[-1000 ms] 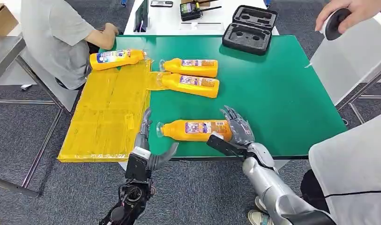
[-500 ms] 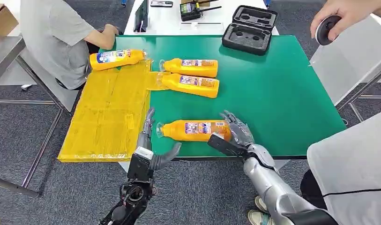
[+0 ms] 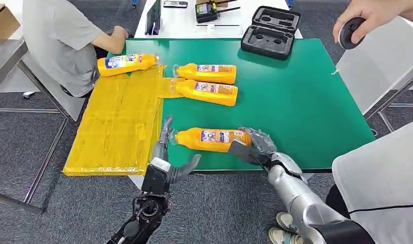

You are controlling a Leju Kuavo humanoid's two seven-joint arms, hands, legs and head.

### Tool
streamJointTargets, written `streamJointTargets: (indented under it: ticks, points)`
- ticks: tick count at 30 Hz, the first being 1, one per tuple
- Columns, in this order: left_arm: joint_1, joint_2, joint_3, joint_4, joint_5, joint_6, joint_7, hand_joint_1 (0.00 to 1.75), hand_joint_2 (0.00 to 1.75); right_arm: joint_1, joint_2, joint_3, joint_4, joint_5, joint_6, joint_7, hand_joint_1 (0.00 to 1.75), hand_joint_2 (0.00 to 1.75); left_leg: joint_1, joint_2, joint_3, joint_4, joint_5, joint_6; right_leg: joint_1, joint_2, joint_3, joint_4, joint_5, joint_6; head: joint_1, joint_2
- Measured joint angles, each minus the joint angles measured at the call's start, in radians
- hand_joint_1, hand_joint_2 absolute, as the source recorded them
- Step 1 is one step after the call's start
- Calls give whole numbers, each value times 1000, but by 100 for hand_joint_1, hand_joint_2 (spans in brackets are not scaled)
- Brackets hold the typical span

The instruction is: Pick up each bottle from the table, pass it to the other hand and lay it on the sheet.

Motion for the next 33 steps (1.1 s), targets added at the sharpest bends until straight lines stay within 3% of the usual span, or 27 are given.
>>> streamJointTargets:
  ticks: [21, 28, 33]
  points:
    - [0, 0, -1, 0, 4, 2, 0, 0, 175, -4, -2, -4, 8, -37, 18, -15, 175, 175, 0, 0, 0, 0, 0, 0, 0, 0, 0, 0, 0, 0, 0, 0]
    - [20, 0, -3, -83, 48, 125, 0, 0, 175, 30, 6, -86, 8, -247, 47, -230, 175, 175, 0, -1, -1, 0, 0, 0, 0, 0, 0, 0, 0, 0, 0, 0]
    - [48, 0, 10, -192, 98, 133, 0, 0, 175, 39, 15, -127, -1, -388, 63, -257, 175, 175, 0, -1, -1, 0, 0, 0, 0, 0, 0, 0, 0, 0, 0, 0]
